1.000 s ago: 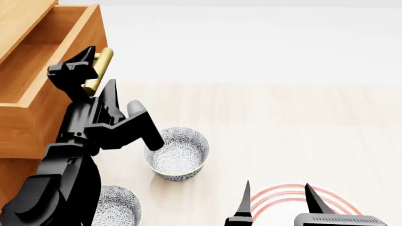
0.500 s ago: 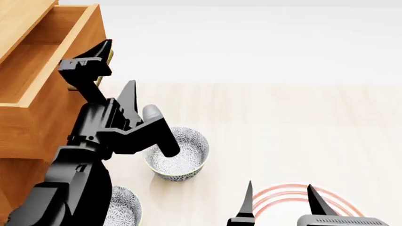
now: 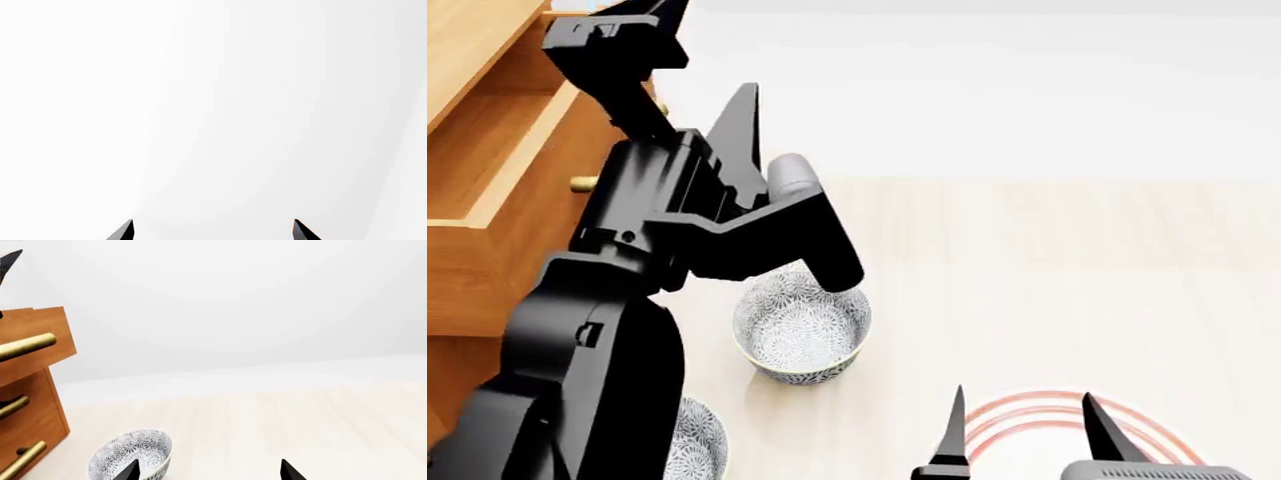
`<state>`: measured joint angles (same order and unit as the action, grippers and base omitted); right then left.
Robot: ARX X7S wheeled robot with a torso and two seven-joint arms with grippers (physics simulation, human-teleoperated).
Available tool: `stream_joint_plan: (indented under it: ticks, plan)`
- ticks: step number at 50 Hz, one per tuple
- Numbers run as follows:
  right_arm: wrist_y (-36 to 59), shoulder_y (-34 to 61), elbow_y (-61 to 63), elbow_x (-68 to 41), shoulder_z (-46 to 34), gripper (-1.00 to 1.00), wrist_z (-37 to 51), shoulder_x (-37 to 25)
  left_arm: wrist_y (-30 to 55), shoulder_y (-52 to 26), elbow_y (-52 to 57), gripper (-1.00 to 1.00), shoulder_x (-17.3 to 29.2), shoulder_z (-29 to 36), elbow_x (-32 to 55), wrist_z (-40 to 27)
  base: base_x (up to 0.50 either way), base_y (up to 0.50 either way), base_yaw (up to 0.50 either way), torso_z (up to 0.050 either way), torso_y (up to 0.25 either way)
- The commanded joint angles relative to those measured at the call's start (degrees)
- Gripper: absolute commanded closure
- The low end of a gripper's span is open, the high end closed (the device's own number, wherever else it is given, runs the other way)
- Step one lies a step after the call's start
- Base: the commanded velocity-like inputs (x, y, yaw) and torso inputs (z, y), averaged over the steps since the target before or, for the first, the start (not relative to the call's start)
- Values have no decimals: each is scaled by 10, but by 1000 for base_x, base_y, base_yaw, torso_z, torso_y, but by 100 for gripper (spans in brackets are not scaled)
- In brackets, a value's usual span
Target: Open the top drawer of the cabinet.
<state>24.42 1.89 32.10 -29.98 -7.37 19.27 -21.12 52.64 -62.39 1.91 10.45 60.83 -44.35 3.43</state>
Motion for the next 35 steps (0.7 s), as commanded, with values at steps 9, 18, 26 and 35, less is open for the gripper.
stream_joint_plan:
  ticks: [9, 18, 26, 35]
  plan:
    - [-11, -12, 6, -4, 7, -100, 0, -8, 146, -149, 166, -100, -26, -6, -56, 220, 0, 0, 0, 0, 0]
    - [-12, -16, 11, -1, 1, -100, 1, -9, 194, -195, 211, -100, -29, -62, -33, 297, 0, 0, 0, 0, 0]
    - [-8, -12, 18, 2, -1, -100, 10, -10, 244, -238, 176, -100, -40, -183, 29, 350, 0, 0, 0, 0, 0]
    - [-6, -12, 23, 5, -8, -100, 15, -9, 309, -262, 143, -100, -71, -315, 82, 391, 0, 0, 0, 0, 0]
